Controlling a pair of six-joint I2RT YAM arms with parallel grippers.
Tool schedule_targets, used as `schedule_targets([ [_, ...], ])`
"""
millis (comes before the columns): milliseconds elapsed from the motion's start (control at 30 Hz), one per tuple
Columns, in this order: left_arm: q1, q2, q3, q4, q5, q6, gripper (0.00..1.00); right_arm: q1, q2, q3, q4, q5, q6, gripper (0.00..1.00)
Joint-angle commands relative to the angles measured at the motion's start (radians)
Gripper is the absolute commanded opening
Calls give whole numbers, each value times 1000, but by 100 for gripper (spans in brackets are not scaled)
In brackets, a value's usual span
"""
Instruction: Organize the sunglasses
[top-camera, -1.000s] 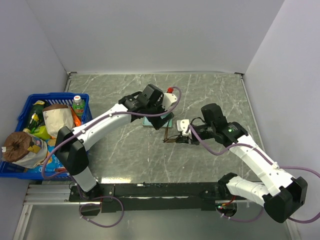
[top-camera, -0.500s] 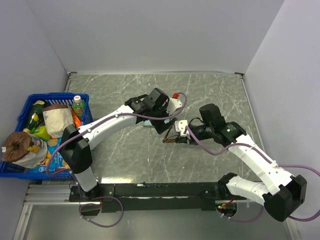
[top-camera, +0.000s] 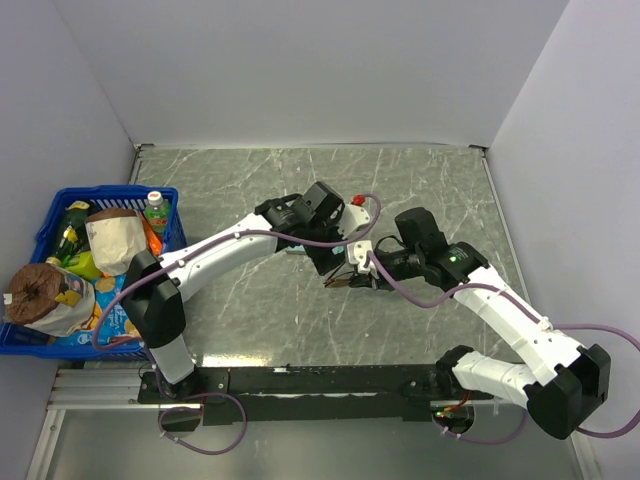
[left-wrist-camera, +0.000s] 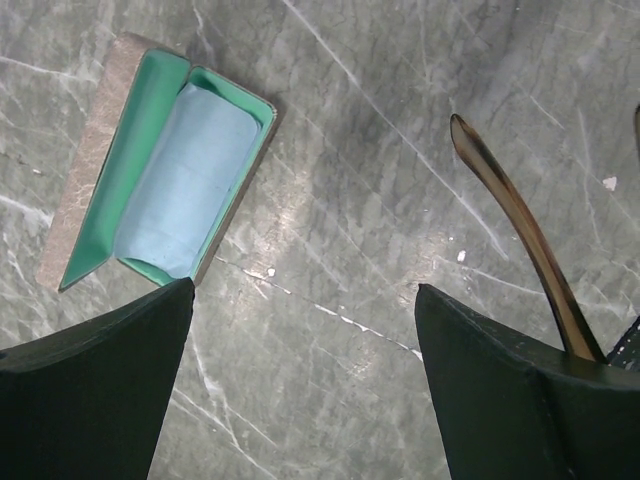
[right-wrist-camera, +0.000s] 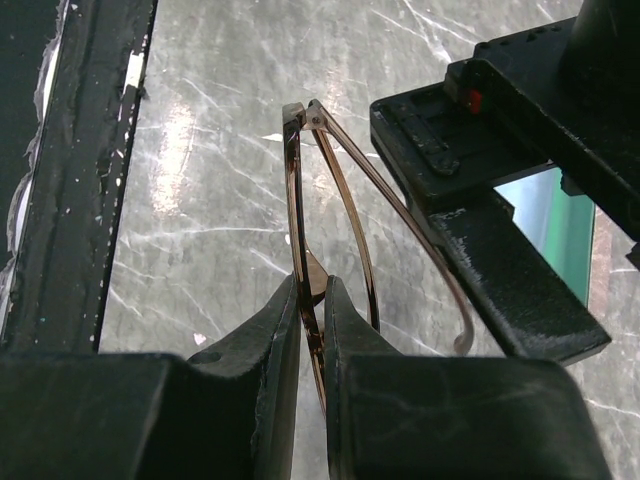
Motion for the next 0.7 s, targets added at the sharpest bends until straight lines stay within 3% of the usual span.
schedule_targets([
  [0, -17, 0, 47, -12, 25, 13, 97, 13, 4, -3, 41, -6, -26, 0],
  [567, -55, -16, 40, -69, 140, 69, 97, 17, 1, -14, 79, 30, -1, 0],
  [667, -53, -29, 35, -34, 84, 48, 96, 14, 1, -12, 70, 24, -9, 0],
])
